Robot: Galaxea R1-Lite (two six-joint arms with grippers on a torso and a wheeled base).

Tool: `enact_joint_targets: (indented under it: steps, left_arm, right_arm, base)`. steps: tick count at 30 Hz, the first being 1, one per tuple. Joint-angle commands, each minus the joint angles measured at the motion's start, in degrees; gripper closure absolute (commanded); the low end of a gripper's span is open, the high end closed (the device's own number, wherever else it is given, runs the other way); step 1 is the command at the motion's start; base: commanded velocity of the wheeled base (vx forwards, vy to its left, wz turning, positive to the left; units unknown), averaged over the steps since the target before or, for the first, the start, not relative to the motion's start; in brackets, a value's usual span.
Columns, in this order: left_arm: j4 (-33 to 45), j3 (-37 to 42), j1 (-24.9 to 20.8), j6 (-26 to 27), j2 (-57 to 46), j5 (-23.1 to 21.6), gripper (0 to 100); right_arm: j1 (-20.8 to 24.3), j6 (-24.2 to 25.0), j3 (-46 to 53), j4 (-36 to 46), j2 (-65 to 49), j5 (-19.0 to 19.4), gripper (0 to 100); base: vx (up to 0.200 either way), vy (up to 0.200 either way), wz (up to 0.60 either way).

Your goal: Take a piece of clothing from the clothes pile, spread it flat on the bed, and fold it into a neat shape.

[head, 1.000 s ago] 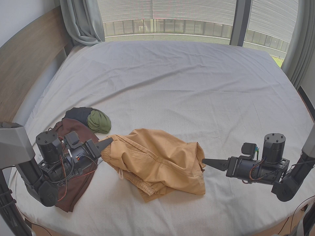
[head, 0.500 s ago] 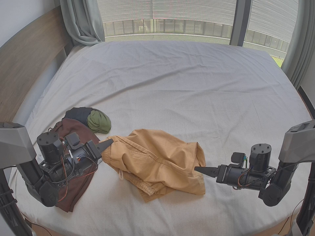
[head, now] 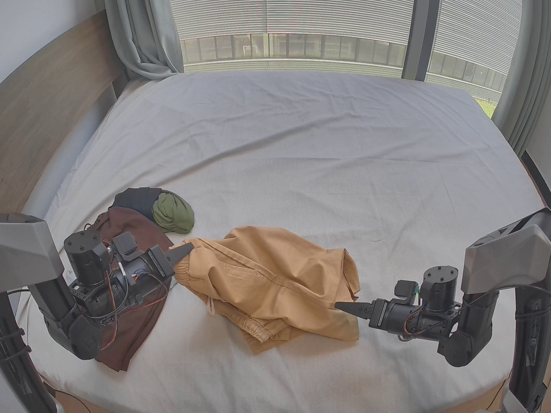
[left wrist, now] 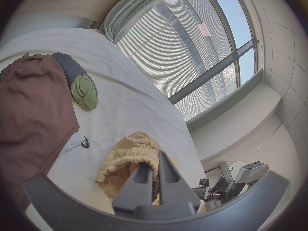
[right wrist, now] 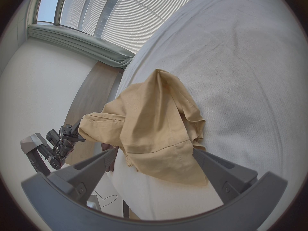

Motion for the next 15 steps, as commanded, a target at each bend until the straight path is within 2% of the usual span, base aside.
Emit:
enact_joint_targets:
  steps: [1,9,15]
  left_arm:
    - [-0.05,0.03,0.16,0.01,0.25,-0.01,100]
    - [-0.05,-0.06,0.07,0.01,0.25,-0.01,100]
    - [-0.05,-0.06,0.07,0.01,0.25,-0.01,100]
  right_arm:
    - [-0.17,0.16,-1.67,0.01,2.89,-0.06,0]
    - [0.18,3.06,-3.60,-0.08,4.56,0.12,0]
    - [0.27,3.33,-3.34,-0.17,3.59,0.47,0]
  base:
    - [0.000,0.000,0.00]
    - [0.000,0.000,0.00]
    - [0.000,0.000,0.00]
